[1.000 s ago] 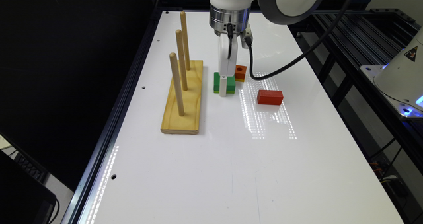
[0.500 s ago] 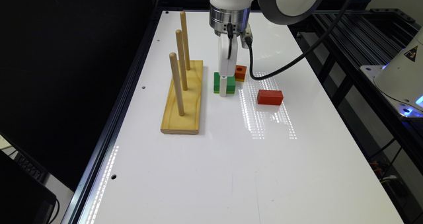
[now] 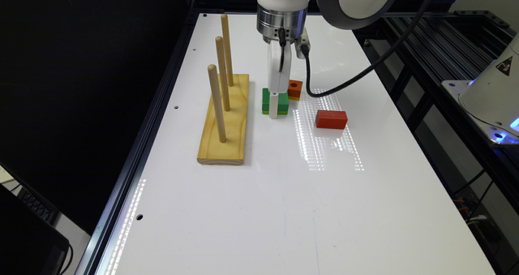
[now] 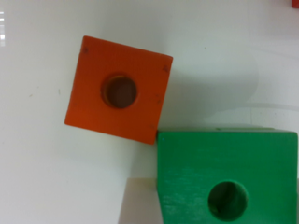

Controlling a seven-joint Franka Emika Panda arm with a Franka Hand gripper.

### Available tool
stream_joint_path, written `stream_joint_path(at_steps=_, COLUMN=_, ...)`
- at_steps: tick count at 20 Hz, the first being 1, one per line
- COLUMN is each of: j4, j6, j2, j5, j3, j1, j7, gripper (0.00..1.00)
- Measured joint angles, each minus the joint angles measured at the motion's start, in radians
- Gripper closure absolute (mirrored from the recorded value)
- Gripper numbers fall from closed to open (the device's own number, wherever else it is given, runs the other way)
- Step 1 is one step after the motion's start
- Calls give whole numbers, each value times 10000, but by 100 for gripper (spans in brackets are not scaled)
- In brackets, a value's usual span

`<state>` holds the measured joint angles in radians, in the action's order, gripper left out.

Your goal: Pick up green block.

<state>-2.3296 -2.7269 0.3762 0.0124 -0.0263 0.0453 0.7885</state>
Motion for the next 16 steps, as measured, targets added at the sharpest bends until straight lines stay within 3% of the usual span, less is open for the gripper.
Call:
stream_joint_path(at_steps=6, j4=-10, j6=819, j2=-774, j5=0, j3=0, j1=0, j7=0, gripper=100)
stream_joint_path(at_steps=12, j4=-62, j6=1022, j2=-1079, j5=0, j3=-1, j1=0, j7=0, gripper=100)
stream_joint_path(at_steps=16, j4=-64, j6=1898, j2=-1977, j5=0, j3=-7, j1=0, j7=0, gripper=100)
